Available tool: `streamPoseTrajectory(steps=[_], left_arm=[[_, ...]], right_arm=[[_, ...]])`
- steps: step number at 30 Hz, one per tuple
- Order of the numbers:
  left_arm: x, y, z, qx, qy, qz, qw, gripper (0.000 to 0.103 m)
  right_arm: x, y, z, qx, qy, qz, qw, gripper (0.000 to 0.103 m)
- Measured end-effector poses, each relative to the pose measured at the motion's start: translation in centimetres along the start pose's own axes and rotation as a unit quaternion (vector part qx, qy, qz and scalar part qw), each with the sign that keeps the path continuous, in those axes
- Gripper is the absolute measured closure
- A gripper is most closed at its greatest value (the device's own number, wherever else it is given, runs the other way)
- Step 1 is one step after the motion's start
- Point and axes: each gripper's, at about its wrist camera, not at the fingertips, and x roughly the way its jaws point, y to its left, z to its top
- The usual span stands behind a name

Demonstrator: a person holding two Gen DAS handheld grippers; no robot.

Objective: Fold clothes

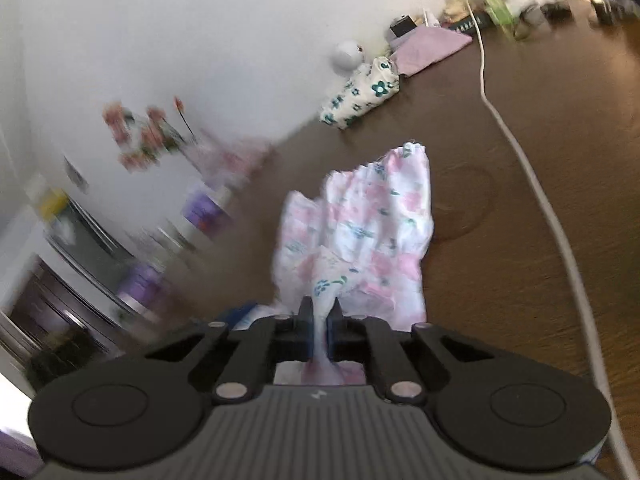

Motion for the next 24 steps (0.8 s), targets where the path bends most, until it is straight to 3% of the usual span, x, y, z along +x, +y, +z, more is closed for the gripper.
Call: streamPoseTrajectory(steps=[3, 6, 8, 13, 16, 19, 22, 24], left_arm=[[-0.1, 0.3, 0.0, -0.007, -0.001, -0.001, 1.0000, 0.030], [0.2, 0.4, -0.1, -0.010, 0.002, 0.004, 0.9999, 0.030], [0.3, 0.3, -0.1, -0.007, 0.003, 0.005, 1.0000, 0.030], [0.0, 0.4, -0.1, -0.007, 0.000, 0.001, 1.0000, 0.030], [-0.1, 0.4, -0.1, -0.005, -0.002, 0.000, 1.0000, 0.030], [0.0, 0.1, -0.1, 0.000, -0.002, 0.003, 1.0000, 0.030], [-0.3, 0.0, 0.0, 0.015, -0.004, 0.003, 0.9999, 0.030], [-1.2, 0.6, 0.5, 0.016, -0.014, -0.007, 0.9998, 0.030]], right_arm=[[0.6, -2.3, 0.1, 0.063, 0.013, -0.008, 0.998, 0.095], [0.3, -1.6, 0.0, 0.033, 0.015, -0.030, 0.999, 0.082], [-0.7, -0.2, 0.1, -0.021, 0.007, -0.052, 0.998, 0.060], [-4.0, 2.4, 0.5, -0.113, -0.046, -0.094, 0.988, 0.061], [-3.7, 3.8, 0.6, -0.157, -0.071, -0.088, 0.981, 0.071], [-0.6, 4.3, 0.5, -0.173, -0.044, -0.083, 0.980, 0.071], [2.6, 3.6, 0.1, -0.170, 0.006, -0.118, 0.978, 0.071], [3.0, 3.7, 0.1, -0.175, 0.010, -0.119, 0.977, 0.071]])
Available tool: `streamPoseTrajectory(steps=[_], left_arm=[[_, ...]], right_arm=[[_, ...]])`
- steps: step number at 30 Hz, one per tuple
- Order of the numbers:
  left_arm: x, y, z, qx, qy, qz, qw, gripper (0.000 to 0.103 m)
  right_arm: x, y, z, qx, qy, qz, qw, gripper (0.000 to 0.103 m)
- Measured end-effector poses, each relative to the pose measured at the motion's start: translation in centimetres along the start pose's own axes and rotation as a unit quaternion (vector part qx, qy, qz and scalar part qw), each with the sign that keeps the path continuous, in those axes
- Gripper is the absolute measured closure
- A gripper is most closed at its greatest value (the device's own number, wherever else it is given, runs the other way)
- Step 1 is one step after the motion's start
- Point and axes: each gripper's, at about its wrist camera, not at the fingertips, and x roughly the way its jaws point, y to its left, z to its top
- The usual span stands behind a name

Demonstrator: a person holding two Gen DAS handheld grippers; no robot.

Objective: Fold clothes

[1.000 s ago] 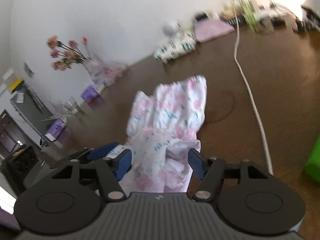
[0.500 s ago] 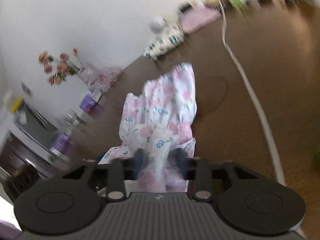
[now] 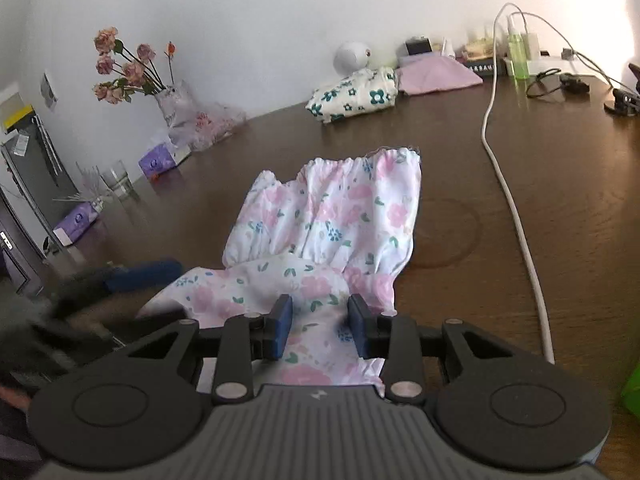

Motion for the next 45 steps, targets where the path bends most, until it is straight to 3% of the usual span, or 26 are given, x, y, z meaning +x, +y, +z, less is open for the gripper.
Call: streamPoseTrajectory(steps=[3, 4, 7, 10, 12, 14, 23, 27, 29, 30, 31, 32, 37, 42, 45], left_arm=[[-2.0, 1.2, 1.1, -0.004, -0.017, -0.013, 0.9998, 0.029], [-2.5, 1.3, 1.6, 0.006, -0.017, -0.020, 0.9996, 0.023], [-3.3, -0.3, 2.5, 0.091, -0.008, -0.057, 0.9942, 0.017], [-3.1, -3.1, 1.6, 0.210, -0.019, -0.105, 0.9718, 0.008], [-2.2, -4.8, 0.2, 0.284, -0.012, -0.109, 0.9527, 0.007], [-1.1, -5.8, -0.9, 0.322, 0.017, -0.088, 0.9424, 0.007], [-1.2, -6.3, -3.5, 0.398, 0.035, -0.090, 0.9121, 0.007], [-0.6, -6.1, -3.9, 0.388, 0.051, -0.112, 0.9135, 0.009], [-0.3, -5.8, -3.8, 0.381, 0.061, -0.129, 0.9137, 0.020], [-0.2, -5.6, -3.8, 0.380, 0.067, -0.136, 0.9127, 0.022], [-0.2, -5.3, -3.7, 0.378, 0.070, -0.142, 0.9120, 0.022], [-0.2, -5.0, -3.5, 0.376, 0.074, -0.150, 0.9116, 0.022], [0.7, -3.3, -1.9, 0.337, 0.110, -0.199, 0.9137, 0.023], [1.9, -1.5, 0.1, 0.285, 0.149, -0.240, 0.9158, 0.027], [2.6, -0.4, 1.1, 0.253, 0.170, -0.264, 0.9151, 0.030]], right_arm=[[-0.3, 0.3, 0.7, -0.008, -0.013, -0.003, 1.000, 0.071], [-0.7, 0.3, 0.9, -0.012, -0.025, 0.000, 1.000, 0.069], [-0.2, 1.0, 1.4, -0.041, -0.026, 0.005, 0.999, 0.068], [2.0, 1.2, 1.1, -0.059, 0.020, -0.014, 0.998, 0.069], [2.3, 1.8, 0.7, -0.086, 0.027, -0.022, 0.996, 0.068], [2.3, 2.6, 0.4, -0.119, 0.036, -0.028, 0.992, 0.068], [0.0, 4.3, -2.1, -0.185, 0.048, 0.002, 0.982, 0.067], [-1.3, 3.1, -1.7, -0.173, 0.039, 0.024, 0.984, 0.060], [-3.2, 2.3, -1.2, -0.187, 0.014, 0.046, 0.981, 0.047], [-4.5, 2.1, -1.2, -0.204, -0.005, 0.067, 0.977, 0.038], [-5.8, 2.0, -1.3, -0.221, -0.023, 0.088, 0.971, 0.016], [-6.9, 1.9, -1.4, -0.239, -0.035, 0.110, 0.964, 0.002], [-8.2, 3.3, -4.1, -0.392, -0.037, 0.152, 0.907, 0.001], [-6.5, 4.0, -6.7, -0.493, -0.002, 0.135, 0.859, 0.001], [-5.4, 4.4, -7.3, -0.528, 0.000, 0.128, 0.840, 0.001]])
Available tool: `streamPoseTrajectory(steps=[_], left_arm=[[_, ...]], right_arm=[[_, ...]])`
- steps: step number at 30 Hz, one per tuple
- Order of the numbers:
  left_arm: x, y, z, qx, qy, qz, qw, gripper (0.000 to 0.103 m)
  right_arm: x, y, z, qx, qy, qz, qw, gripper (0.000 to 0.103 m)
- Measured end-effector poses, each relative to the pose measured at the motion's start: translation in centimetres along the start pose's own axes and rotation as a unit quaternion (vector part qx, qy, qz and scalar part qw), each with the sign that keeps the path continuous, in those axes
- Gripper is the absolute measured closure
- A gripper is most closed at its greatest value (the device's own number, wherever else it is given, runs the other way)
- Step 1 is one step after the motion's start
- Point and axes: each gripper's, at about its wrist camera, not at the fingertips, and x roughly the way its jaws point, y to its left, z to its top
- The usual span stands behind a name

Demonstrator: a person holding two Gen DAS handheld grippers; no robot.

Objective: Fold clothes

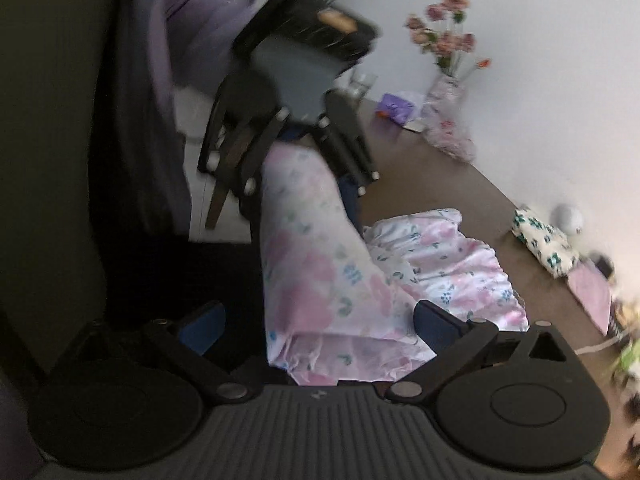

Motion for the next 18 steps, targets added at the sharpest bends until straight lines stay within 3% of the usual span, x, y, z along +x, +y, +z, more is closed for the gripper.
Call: streamPoseTrajectory(steps=[4, 7, 9, 11, 14, 18], left_arm=[[-0.2, 1.2, 0.5, -0.025, 0.015, -0.044, 0.9986, 0.034], [-0.4, 1.5, 0.7, -0.042, 0.030, -0.084, 0.9952, 0.037], [-0.7, 1.1, 0.6, -0.059, 0.036, -0.117, 0.9907, 0.038], [-1.1, 0.9, 0.4, -0.077, 0.040, -0.144, 0.9857, 0.038], [-2.3, 1.4, 0.1, -0.108, 0.012, -0.129, 0.9856, 0.035], [-3.7, 2.2, -0.7, -0.158, -0.031, -0.107, 0.9812, 0.032]], right_arm=[[1.0, -1.5, 0.1, 0.064, 0.019, 0.050, 0.997, 0.011], [1.5, -2.8, 0.1, 0.125, 0.029, 0.095, 0.987, 0.019], [1.2, -3.2, -0.3, 0.168, 0.016, 0.123, 0.978, 0.027], [0.8, -3.7, -0.8, 0.209, 0.000, 0.138, 0.968, 0.041], [0.7, -5.5, -2.0, 0.303, -0.013, 0.172, 0.937, 0.059], [1.1, -8.1, -4.1, 0.429, -0.021, 0.225, 0.875, 0.064]])
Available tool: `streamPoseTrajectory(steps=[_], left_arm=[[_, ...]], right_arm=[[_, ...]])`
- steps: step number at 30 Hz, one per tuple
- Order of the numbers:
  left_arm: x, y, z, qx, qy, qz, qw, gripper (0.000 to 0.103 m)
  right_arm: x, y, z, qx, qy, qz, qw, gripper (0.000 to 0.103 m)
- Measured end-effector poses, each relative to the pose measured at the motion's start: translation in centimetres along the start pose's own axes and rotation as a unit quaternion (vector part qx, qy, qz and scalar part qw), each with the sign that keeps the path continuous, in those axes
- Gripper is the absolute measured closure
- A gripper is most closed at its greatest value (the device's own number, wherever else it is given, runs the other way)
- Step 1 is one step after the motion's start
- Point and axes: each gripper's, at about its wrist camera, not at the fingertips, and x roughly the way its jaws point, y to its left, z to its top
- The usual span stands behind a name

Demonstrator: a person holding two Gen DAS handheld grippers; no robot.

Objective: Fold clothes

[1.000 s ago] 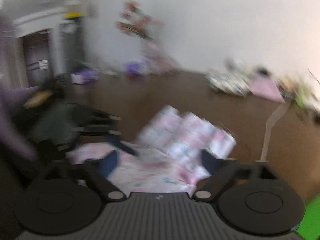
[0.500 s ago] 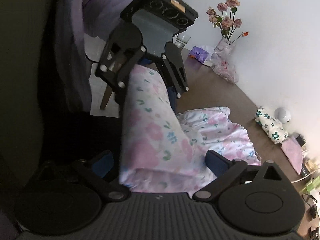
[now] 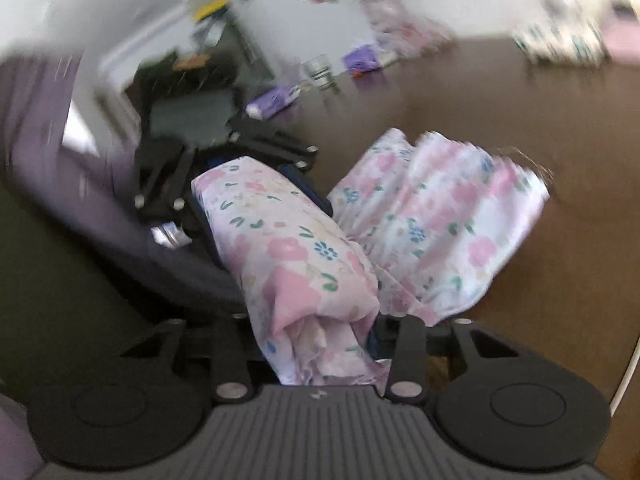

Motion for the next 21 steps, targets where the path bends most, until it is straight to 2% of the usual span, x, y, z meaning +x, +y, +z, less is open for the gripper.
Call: streamPoseTrajectory(steps=[3, 4, 5, 6, 8, 9, 11, 12, 14, 15, 16, 18, 19, 21], left_arm=[[-0.7, 1.0, -0.8, -0.063, -0.053, 0.009, 0.9966, 0.033], [-0.8, 1.6, -1.1, -0.096, -0.074, 0.007, 0.9926, 0.040], [-0.9, 2.4, -1.4, -0.144, -0.100, 0.000, 0.9845, 0.050], [-1.2, 3.4, -2.0, -0.196, -0.125, -0.012, 0.9726, 0.053], [-1.5, 4.7, -2.7, -0.259, -0.155, -0.017, 0.9534, 0.060], [-1.5, 5.0, -2.8, -0.272, -0.165, -0.008, 0.9480, 0.063], [-1.6, 5.6, -3.0, -0.307, -0.186, 0.001, 0.9332, 0.073], [-1.6, 5.9, -3.1, -0.327, -0.197, 0.003, 0.9242, 0.074], [-1.4, 6.7, -3.3, -0.368, -0.220, 0.002, 0.9037, 0.082], [-1.3, 7.2, -3.3, -0.388, -0.229, -0.002, 0.8927, 0.082], [-1.3, 7.9, -3.5, -0.409, -0.232, -0.011, 0.8825, 0.082], [-1.3, 9.0, -3.9, -0.448, -0.238, -0.027, 0.8614, 0.082], [-1.3, 9.4, -4.1, -0.463, -0.241, -0.034, 0.8526, 0.082], [-1.4, 9.8, -4.3, -0.470, -0.242, -0.037, 0.8479, 0.082]], right_arm=[[-1.2, -1.6, 0.2, 0.083, -0.016, 0.038, 0.996, 0.065], [-1.6, -2.4, 0.3, 0.111, -0.027, 0.053, 0.992, 0.066], [-2.1, -3.2, 0.3, 0.136, -0.042, 0.061, 0.988, 0.066], [-2.6, -3.8, 0.3, 0.158, -0.060, 0.061, 0.984, 0.066], [-3.6, -4.6, 0.2, 0.189, -0.097, 0.054, 0.976, 0.053], [-4.2, -4.4, 0.2, 0.180, -0.119, 0.040, 0.976, 0.051], [-4.9, -3.5, -0.1, 0.147, -0.153, -0.001, 0.977, 0.036], [-4.9, -2.9, -0.2, 0.126, -0.164, -0.025, 0.978, 0.034], [-4.4, -1.8, -0.5, 0.084, -0.170, -0.071, 0.979, 0.032], [-3.8, -1.5, -0.5, 0.072, -0.167, -0.088, 0.979, 0.033], [-3.2, -1.4, -0.5, 0.067, -0.161, -0.100, 0.980, 0.034], [-1.9, -1.3, -0.2, 0.074, -0.143, -0.111, 0.981, 0.056], [-1.3, -1.5, 0.0, 0.088, -0.133, -0.110, 0.981, 0.072], [-1.1, -2.7, 0.1, 0.153, -0.129, -0.078, 0.977, 0.079]])
